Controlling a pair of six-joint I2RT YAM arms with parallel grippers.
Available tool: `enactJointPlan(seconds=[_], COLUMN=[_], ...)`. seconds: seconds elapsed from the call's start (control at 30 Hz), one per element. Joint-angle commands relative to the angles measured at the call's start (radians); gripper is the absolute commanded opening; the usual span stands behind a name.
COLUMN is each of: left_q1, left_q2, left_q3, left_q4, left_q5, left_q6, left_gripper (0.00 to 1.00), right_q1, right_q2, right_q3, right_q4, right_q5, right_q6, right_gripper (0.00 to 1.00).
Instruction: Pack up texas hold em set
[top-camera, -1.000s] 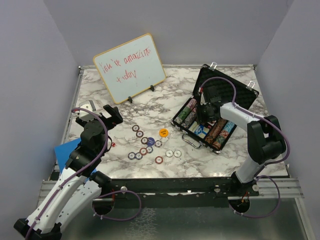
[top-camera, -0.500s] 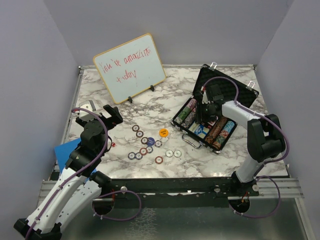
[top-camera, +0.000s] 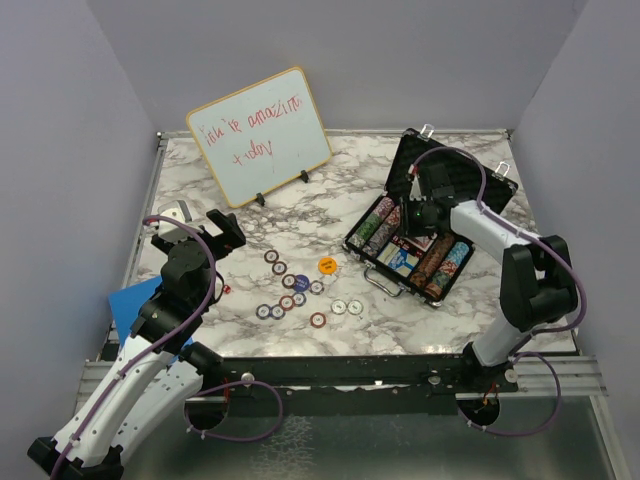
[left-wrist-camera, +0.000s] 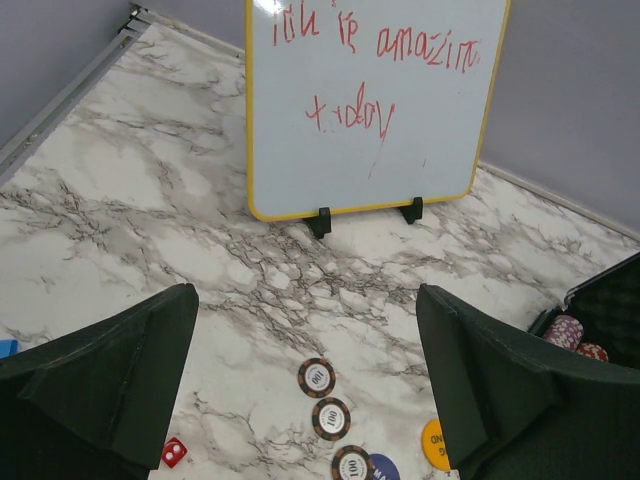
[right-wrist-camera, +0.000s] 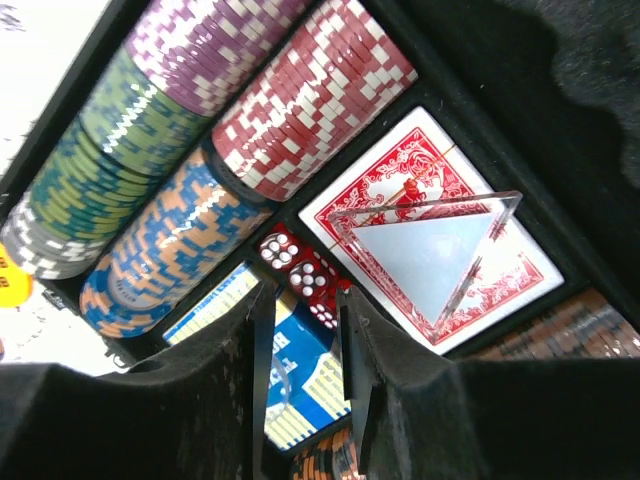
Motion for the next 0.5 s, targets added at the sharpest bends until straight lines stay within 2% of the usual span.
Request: enactJointPlan(seconds=[0.0,0.13,0.47], left_q1=[-0.002,-0.002,-0.002], left_q2=[-0.005,-0.002,0.016], left_q3=[-0.005,-0.004,-0.002], left_q4=[0.013,0.014,0.022], left_q5=[0.008,0.010,0.026], left_q6=[0.012,0.012,0.012], left_gripper=[0.99,0.99,0.99], right_q1=[-0.004,-0.004,-0.004], right_q2=[-0.078,-0.046,-0.026], right_q3=[-0.028,-0.024,-0.052], right_q4=[0.045,-0.023,-0.040], right_q5=[0.005,-0.061,-0.061], right_q6=[-0.092,-0.223,-0.285], right_gripper=[0.35,0.29,0.27])
